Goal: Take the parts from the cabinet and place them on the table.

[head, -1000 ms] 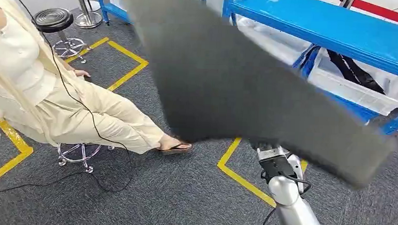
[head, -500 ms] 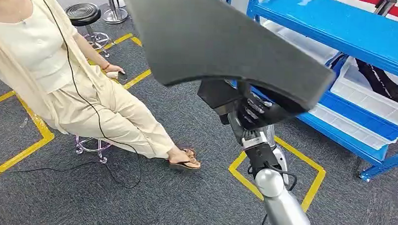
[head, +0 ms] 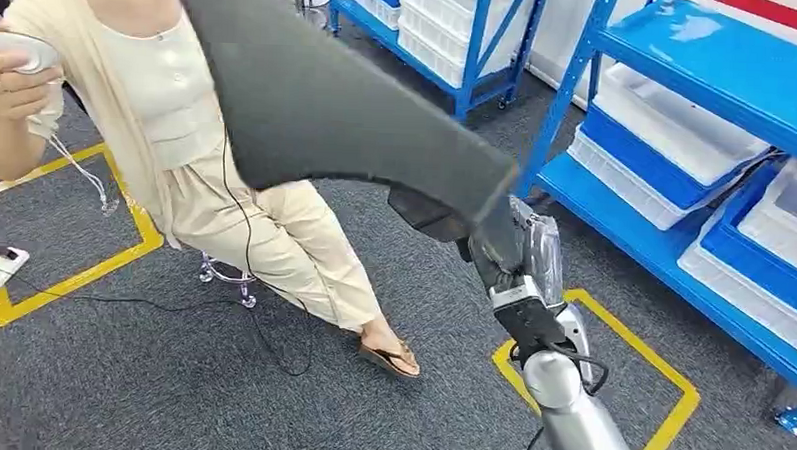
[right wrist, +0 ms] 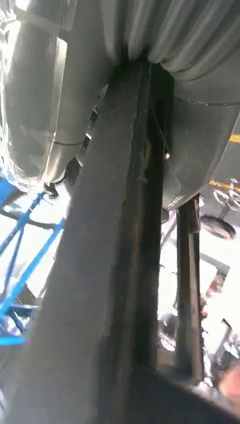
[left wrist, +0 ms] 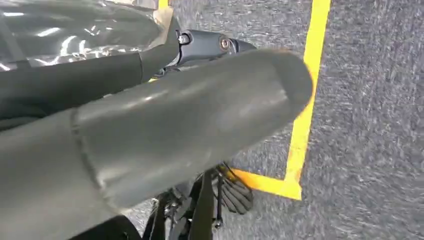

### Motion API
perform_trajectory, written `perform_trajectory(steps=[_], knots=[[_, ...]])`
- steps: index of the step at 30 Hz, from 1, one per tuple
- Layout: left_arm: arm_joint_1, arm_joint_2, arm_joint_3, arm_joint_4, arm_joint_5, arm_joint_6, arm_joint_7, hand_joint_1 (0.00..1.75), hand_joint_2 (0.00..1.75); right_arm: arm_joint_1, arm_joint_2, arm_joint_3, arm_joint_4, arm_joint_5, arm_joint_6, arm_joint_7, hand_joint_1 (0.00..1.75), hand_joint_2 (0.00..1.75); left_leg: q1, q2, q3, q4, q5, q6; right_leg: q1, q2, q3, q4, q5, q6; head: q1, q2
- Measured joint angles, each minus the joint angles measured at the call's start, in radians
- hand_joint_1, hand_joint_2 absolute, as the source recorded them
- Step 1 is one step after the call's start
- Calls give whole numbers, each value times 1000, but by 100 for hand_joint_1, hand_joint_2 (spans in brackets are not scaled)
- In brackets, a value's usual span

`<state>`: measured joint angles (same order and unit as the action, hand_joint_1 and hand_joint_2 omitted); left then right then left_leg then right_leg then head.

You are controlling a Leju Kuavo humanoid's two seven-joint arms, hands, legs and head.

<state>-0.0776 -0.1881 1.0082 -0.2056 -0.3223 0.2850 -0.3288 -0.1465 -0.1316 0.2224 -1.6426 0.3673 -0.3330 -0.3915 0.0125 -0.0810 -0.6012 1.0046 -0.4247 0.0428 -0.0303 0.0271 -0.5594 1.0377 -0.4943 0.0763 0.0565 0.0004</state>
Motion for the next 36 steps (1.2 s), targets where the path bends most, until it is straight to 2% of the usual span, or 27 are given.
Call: perform_trajectory(steps=[1,2,4,5,6,7,8,10,11,12,14,15,16,17,20,21,22,23,25,26,27,28,30,31,32,33,36], knots=[[0,1,0,0,5,19,16,0,0,1,-8,1,4,-20,0,-20,175,175,-7,-10,-5,8,-3,-9,2,20,7,-28,2,-8,0,0],[0,0,3,0,20,54,42,0,0,-2,-10,2,13,-39,1,-41,175,175,-8,-15,-9,9,-3,-15,5,8,12,-30,8,-22,0,0],[5,-6,20,0,45,120,88,0,0,-18,-11,7,38,-49,2,-53,175,175,-3,-22,-12,4,3,-25,15,2,9,-26,11,-37,-1,0],[7,-8,30,0,57,137,102,0,0,-30,-11,13,49,-48,2,-53,175,175,-2,-25,-14,4,2,-30,6,-4,11,-30,15,-45,-1,0],[8,-10,38,1,63,141,115,0,0,-41,-10,18,57,-43,2,-51,175,175,1,-9,-16,16,-8,-32,-1,-13,12,-33,19,-53,-1,0],[7,-14,44,1,62,141,127,0,0,-48,-10,19,62,-38,1,-46,175,175,-3,33,-35,55,-37,-36,1,-19,13,-34,18,-65,-8,0],[5,-16,46,1,58,139,143,0,0,-53,-10,19,64,-32,0,-38,175,175,-1,56,-70,129,-78,-40,6,-30,13,-33,16,-72,-9,0],[3,-18,46,1,45,119,156,0,0,-53,-12,19,67,-23,-3,-25,175,175,0,73,-149,288,-145,-46,15,-53,13,-33,14,-76,-9,0],[4,-18,45,1,39,105,156,0,0,-51,-13,19,67,-18,-5,-20,175,175,0,76,-168,326,-151,-46,18,-63,14,-33,13,-78,-9,0],[5,-18,45,1,37,98,156,0,0,-49,-13,19,67,-14,-6,-16,175,175,0,78,-162,315,-134,-44,21,-73,15,-33,12,-79,-9,0],[5,-17,45,1,32,90,157,0,0,-48,-15,19,65,-9,-8,-14,175,175,-3,86,-82,169,-58,-31,26,-90,20,-33,9,-81,-9,0],[5,-16,45,1,27,80,152,0,0,-48,-15,19,63,-8,-9,-14,175,175,-7,108,-28,74,-22,-19,29,-97,23,-33,8,-83,-10,0],[4,-10,43,0,13,62,139,0,0,-47,-15,19,60,-6,-10,-14,175,175,-19,153,-2,21,-27,-4,31,-102,24,-33,6,-82,-9,0],[4,-8,37,0,0,44,128,0,0,-47,-17,19,57,-4,-11,-14,175,175,-22,143,-1,19,-22,-5,41,-108,21,-32,3,-76,-8,0],[3,0,30,0,31,-43,76,0,0,-49,-18,21,55,2,-11,-13,175,175,-28,115,-6,11,-18,3,37,-132,26,-37,2,-68,-9,0],[3,2,32,0,43,-66,61,0,0,-51,-19,21,50,2,-11,-12,175,175,-10,104,10,-12,-4,10,44,-124,19,-30,-7,-62,-8,0],[2,2,34,0,52,-79,52,0,0,-51,-24,21,50,3,-11,-12,175,175,-15,98,16,-21,-1,10,34,-84,16,-3,-23,-62,-6,0],[-1,5,36,0,55,-84,47,0,0,-51,-25,21,48,4,-12,-12,175,175,-11,91,17,-21,4,19,32,-55,-13,56,-52,-68,-8,0],[-5,10,45,0,66,-75,50,0,0,-46,-29,21,48,5,-12,-12,175,175,-10,67,14,-21,4,18,23,-34,-92,218,-114,-69,-5,0],[-5,10,49,0,72,-66,58,0,0,-46,-29,22,48,5,-12,-12,175,175,-10,55,13,-21,4,17,18,-32,-120,269,-125,-62,-5,0],[-5,10,54,0,74,-60,64,0,0,-46,-29,22,48,5,-11,-12,175,175,-9,43,13,-20,5,16,13,-32,-122,268,-115,-51,-5,0],[-5,10,57,0,75,-55,71,0,0,-47,-29,23,48,5,-10,-12,175,175,-7,32,14,-19,5,13,7,-32,-102,221,-88,-37,-5,0],[-5,10,59,0,77,-51,77,0,0,-51,-29,25,48,5,-10,-12,175,175,2,6,13,-8,1,-2,-11,-22,-17,36,-6,-3,-5,0],[-5,11,60,0,78,-49,80,0,0,-52,-29,26,48,5,-10,-12,175,175,1,-3,6,1,-4,-13,-23,17,6,-19,-1,6,-3,0],[-7,13,62,0,78,-47,85,0,0,-52,-28,27,47,5,-10,-11,175,175,-2,-13,-5,14,-8,-22,-11,24,4,-20,0,-6,-1,0],[-6,12,64,0,78,-47,88,0,0,-50,-29,28,43,6,-10,-9,175,175,-4,-17,-10,11,-4,-28,-9,10,3,-10,0,-21,-4,0],[1,8,70,1,71,-35,114,0,0,-43,-29,28,18,17,-14,-4,175,175,9,-29,-17,14,-3,-38,-13,-7,1,-10,5,-43,-6,0]])
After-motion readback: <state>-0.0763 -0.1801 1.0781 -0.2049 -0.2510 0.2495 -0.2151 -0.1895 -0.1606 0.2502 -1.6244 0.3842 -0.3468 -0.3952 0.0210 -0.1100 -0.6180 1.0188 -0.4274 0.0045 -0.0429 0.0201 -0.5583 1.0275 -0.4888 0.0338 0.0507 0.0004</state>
